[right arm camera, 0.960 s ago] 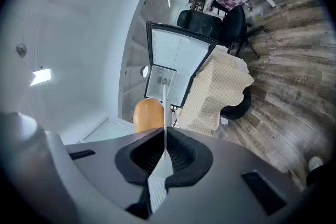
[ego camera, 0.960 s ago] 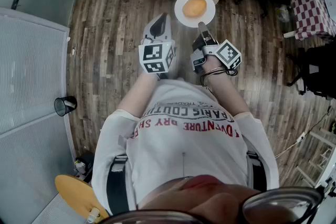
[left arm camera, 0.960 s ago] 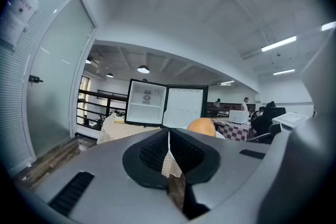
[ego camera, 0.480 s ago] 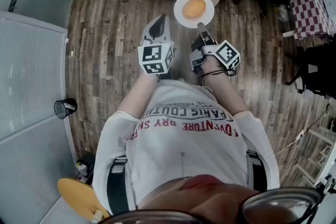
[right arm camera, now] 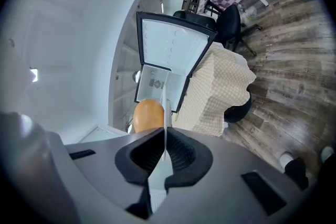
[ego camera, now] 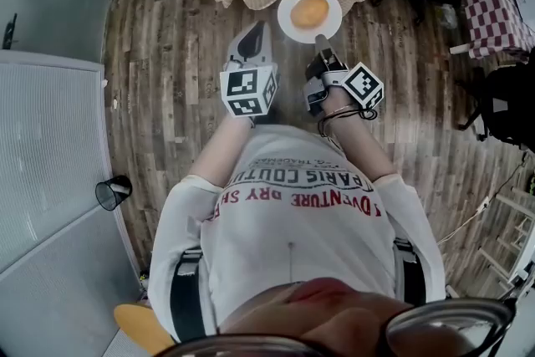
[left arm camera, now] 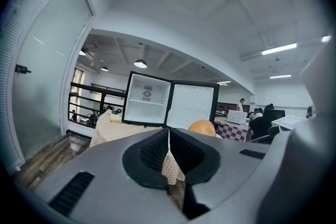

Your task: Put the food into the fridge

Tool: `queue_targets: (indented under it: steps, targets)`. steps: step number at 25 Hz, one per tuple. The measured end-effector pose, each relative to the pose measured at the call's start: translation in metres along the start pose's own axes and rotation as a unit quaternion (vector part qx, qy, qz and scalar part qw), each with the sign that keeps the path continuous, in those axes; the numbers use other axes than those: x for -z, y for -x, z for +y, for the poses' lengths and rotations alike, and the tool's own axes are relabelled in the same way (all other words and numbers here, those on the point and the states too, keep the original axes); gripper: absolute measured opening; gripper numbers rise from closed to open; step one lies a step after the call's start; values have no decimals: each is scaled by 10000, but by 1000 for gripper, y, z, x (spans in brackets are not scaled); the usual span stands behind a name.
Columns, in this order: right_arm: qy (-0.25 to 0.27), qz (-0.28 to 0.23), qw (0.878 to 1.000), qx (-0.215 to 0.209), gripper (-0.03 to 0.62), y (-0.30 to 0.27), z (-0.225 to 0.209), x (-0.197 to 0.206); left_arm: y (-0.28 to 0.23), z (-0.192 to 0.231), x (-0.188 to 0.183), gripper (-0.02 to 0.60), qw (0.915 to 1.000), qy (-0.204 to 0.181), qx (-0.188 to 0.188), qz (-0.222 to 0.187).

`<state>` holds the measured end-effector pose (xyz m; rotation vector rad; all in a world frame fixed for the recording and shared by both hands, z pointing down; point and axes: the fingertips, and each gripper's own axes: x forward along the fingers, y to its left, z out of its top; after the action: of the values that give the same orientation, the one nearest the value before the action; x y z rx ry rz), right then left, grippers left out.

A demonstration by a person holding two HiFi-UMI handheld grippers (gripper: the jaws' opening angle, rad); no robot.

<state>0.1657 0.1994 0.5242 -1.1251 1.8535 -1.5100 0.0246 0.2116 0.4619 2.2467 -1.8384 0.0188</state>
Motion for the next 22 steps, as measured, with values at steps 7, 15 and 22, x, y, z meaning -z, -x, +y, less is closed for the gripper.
queue_targets:
  steps: [7,15,22]
  targets:
    - [-32,-181,9998,117,34,-72,10,-6,-57,53,-24,28,9998,65,165,24]
    - [-94,-503,9985,184,34,-142,36,-11,-106,117,-53,28,9991,262,332,-30]
    - [-149,-485,9983,301,34,-191,37,-16,-142,151,-52,28,9988,353,312,132]
